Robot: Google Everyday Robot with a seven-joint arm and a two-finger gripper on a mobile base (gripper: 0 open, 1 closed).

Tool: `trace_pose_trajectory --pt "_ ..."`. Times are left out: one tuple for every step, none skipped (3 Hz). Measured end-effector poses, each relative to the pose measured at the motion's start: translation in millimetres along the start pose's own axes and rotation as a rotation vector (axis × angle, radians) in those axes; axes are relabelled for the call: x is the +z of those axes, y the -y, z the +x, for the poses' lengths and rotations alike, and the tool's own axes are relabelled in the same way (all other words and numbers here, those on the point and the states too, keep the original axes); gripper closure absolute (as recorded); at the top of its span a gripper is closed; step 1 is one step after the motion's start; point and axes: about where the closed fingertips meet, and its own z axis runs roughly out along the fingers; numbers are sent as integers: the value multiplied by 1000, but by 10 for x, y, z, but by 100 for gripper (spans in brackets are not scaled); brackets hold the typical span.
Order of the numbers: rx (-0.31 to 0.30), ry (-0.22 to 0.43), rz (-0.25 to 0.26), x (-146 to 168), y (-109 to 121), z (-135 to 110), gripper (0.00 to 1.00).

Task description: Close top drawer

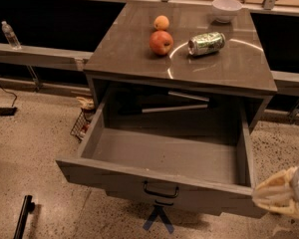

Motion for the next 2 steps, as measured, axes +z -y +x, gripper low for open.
trace_pose_trajectory --pt "50 24 -17 369 -297 87 100" --pt "59 29 -15 618 -463 95 100"
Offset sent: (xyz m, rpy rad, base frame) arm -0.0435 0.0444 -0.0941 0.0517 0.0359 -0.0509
